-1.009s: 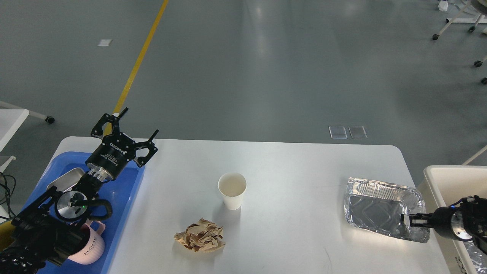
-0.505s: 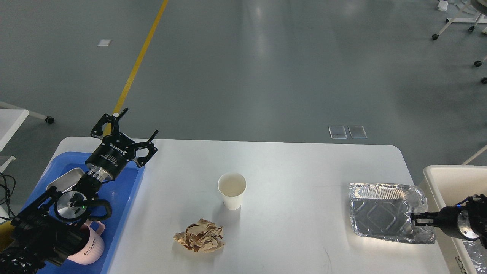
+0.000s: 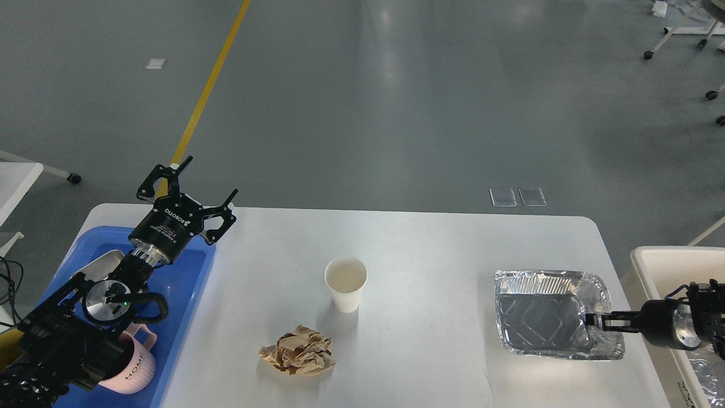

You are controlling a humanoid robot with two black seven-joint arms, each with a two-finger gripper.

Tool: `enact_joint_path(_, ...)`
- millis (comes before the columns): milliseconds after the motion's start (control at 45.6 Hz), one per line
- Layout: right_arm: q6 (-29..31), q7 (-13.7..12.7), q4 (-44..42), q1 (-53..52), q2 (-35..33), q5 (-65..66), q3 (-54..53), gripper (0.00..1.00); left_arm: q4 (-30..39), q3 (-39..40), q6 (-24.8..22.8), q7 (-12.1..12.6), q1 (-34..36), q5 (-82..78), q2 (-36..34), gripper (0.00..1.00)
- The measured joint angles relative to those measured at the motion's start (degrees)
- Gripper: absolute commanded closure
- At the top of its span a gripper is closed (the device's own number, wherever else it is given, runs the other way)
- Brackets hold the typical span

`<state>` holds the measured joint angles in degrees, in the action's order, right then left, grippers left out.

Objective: Tidy desktop
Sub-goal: 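Slide the foil tray across the table toward the paper cup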

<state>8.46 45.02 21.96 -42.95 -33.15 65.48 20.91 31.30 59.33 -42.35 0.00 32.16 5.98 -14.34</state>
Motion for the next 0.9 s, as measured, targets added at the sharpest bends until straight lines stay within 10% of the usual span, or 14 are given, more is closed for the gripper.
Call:
enact_joint_path(329, 5.07, 0.23, 8.76, -8.70, -0.44, 0.28, 0.12, 1.00, 0.09, -1.12, 3.46, 0.00, 0.82, 0.00, 0.34, 0.03)
enact_joint_path(900, 14.04, -16.48, 20.40, -19.37, 4.40, -2.97, 0.21, 1.00, -0.01, -5.39, 11.77, -0.91, 2.11, -10.21, -2.45, 0.03)
